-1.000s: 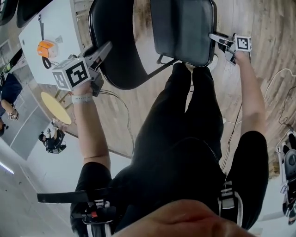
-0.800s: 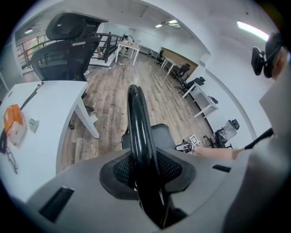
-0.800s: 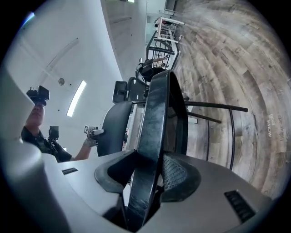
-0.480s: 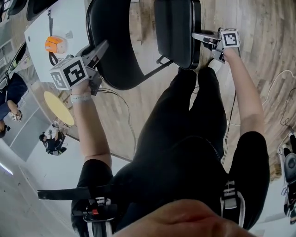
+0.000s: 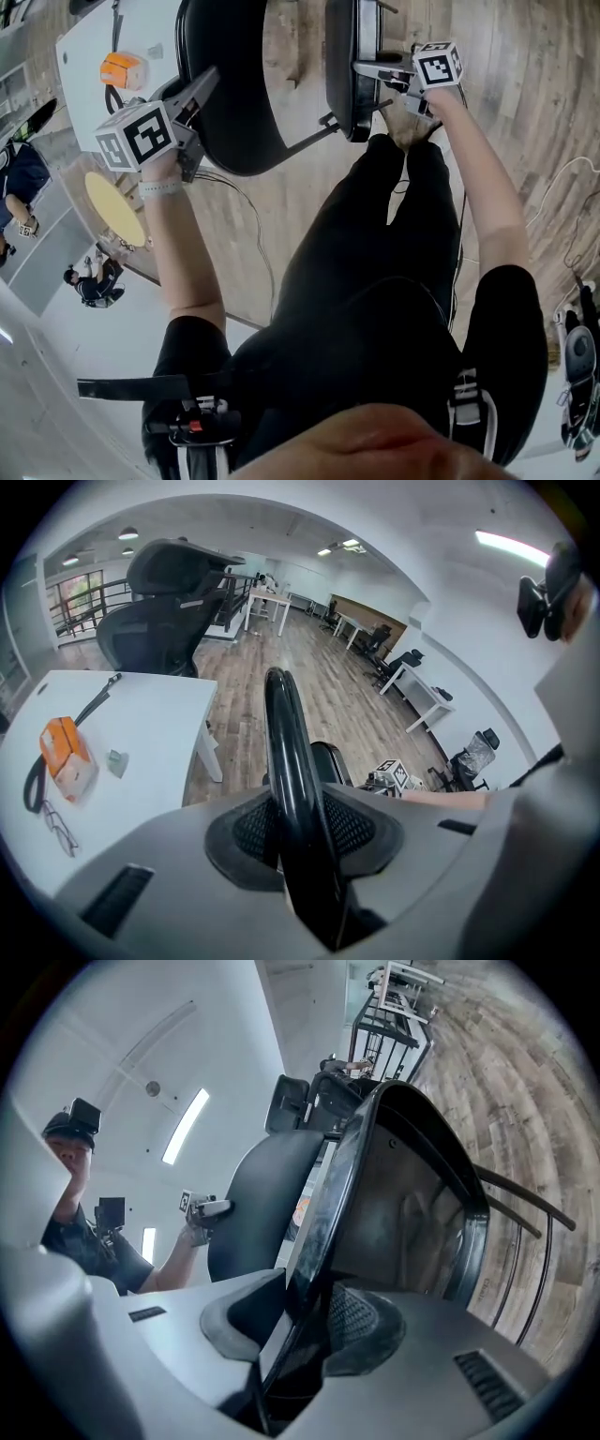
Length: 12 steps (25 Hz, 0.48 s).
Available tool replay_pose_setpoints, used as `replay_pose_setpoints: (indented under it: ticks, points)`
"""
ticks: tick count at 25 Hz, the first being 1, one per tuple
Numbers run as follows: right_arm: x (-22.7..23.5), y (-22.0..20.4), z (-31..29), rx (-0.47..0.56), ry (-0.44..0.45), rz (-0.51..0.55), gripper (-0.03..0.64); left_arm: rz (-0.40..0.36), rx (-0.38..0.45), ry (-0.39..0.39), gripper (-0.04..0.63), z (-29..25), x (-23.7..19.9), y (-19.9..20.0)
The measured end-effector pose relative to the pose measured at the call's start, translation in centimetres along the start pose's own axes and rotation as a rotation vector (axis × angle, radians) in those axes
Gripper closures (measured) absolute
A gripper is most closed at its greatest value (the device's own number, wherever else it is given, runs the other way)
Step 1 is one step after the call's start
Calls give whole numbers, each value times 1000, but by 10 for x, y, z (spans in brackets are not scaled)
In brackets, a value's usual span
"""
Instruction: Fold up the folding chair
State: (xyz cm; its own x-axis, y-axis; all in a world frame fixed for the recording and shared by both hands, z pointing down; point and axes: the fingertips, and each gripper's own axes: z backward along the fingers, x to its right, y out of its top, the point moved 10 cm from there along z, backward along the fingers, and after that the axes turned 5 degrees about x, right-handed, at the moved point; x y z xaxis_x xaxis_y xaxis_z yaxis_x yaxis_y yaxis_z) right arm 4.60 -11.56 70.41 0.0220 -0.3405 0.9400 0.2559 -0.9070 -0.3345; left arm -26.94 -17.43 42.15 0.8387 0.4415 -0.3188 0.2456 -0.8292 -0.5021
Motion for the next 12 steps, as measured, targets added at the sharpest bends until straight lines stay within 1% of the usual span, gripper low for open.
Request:
replay_pose_setpoints:
  ticks: [5, 8, 10, 12]
  points:
    - [13, -6, -33, 28, 35, -56, 502, 0, 28, 9, 502, -4, -8, -4]
    - [16, -7, -43, 39, 57, -64, 499, -9, 35, 17, 502, -8, 0, -5]
    - [16, -11, -50, 50, 75, -91, 495, -15, 40, 23, 502, -10, 6, -7]
    - [18, -12, -61, 51, 70, -86, 492, -21, 42, 42, 502, -8, 3, -9]
